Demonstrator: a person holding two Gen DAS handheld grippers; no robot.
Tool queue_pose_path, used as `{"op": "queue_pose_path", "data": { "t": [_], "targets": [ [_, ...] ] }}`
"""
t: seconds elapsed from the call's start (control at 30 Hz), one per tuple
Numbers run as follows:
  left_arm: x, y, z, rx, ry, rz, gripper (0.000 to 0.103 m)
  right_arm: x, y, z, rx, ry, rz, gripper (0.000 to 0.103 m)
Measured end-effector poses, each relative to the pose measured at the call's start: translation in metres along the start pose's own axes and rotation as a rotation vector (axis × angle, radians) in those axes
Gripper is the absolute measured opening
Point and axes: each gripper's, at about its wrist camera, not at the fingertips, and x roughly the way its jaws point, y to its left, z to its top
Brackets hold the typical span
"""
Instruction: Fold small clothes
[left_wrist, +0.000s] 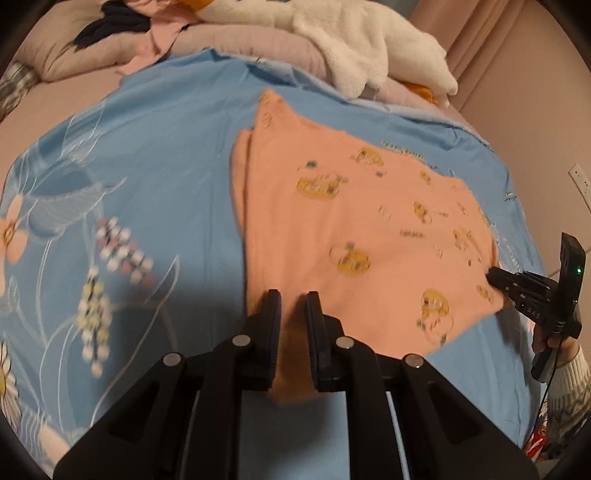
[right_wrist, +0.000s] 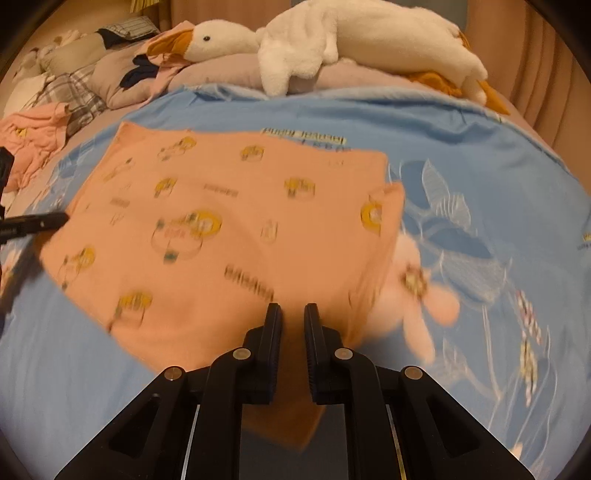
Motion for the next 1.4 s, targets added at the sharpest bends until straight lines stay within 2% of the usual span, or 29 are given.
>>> {"op": "queue_pose_path", "data": {
  "t": [0.1, 0.13, 0.17, 0.2, 0.23, 0.27, 0.3, 0.4, 0.5, 0.6, 0.73, 0.87, 0.9, 0.97, 1.03, 1.1, 1.27, 1.4],
  "targets": [
    [-0.008, 0.007, -0.007, -0.037, 0.015, -0.005, 0.013, -0.008, -0.004, -0.005, 0.008, 0.015, 0.006, 0.011],
    [-0.012, 0.01, -0.006, -0.056, 0.007, -0.015, 0.018, -0.012, -0.006, -0.005, 0.023, 0.017, 0.009, 0.013],
    [-0.017, 0.012, -0.008, -0.071, -0.002, -0.01, 0.026, -0.018, -0.007, -0.005, 0.036, 0.008, 0.014, 0.015],
    [-0.022, 0.014, -0.009, -0.09, -0.019, -0.005, 0.048, -0.024, -0.005, -0.006, 0.041, -0.01, 0.018, 0.024],
    [-0.026, 0.016, -0.01, -0.107, -0.038, -0.011, 0.066, -0.03, -0.004, -0.006, 0.041, -0.035, 0.023, 0.039],
    [-0.03, 0.019, -0.01, -0.127, -0.062, -0.027, 0.068, -0.035, -0.002, -0.005, 0.041, -0.064, 0.03, 0.047],
    [-0.032, 0.021, -0.01, -0.143, -0.072, -0.041, 0.068, -0.038, 0.0, -0.004, 0.04, -0.089, 0.044, 0.054],
    [-0.026, 0.026, -0.004, -0.187, -0.063, -0.062, 0.067, -0.037, 0.009, 0.004, 0.031, -0.109, 0.08, 0.054],
    [-0.013, 0.025, 0.004, -0.225, -0.05, -0.117, 0.067, -0.023, 0.022, 0.017, 0.049, -0.09, 0.171, 0.054],
    [0.0, 0.023, 0.012, -0.251, -0.037, -0.164, 0.067, 0.0, 0.035, 0.041, 0.106, -0.053, 0.287, 0.054],
    [0.018, 0.027, 0.031, -0.29, -0.04, -0.19, 0.067, 0.028, 0.049, 0.076, 0.191, -0.031, 0.365, 0.054],
    [0.034, 0.028, 0.052, -0.32, -0.047, -0.239, 0.066, 0.05, 0.067, 0.106, 0.173, -0.034, 0.31, 0.054],
    [0.038, 0.028, 0.057, -0.326, -0.046, -0.241, 0.062, 0.057, 0.071, 0.115, 0.163, -0.032, 0.3, 0.054],
    [0.045, 0.028, 0.063, -0.328, -0.041, -0.229, 0.052, 0.07, 0.077, 0.132, 0.161, -0.031, 0.275, 0.043],
    [0.05, 0.03, 0.068, -0.329, -0.037, -0.206, 0.035, 0.081, 0.081, 0.145, 0.147, -0.036, 0.225, 0.029],
    [0.055, 0.034, 0.071, -0.339, -0.031, -0.189, 0.024, 0.088, 0.083, 0.15, 0.127, -0.036, 0.178, 0.021],
    [0.058, 0.037, 0.074, -0.331, -0.021, -0.189, 0.021, 0.113, 0.092, 0.149, 0.063, 0.013, 0.12, 0.018],
    [0.058, 0.036, 0.076, -0.319, -0.013, -0.175, 0.021, 0.106, 0.087, 0.149, 0.076, 0.028, 0.15, 0.018]
  ]
}}
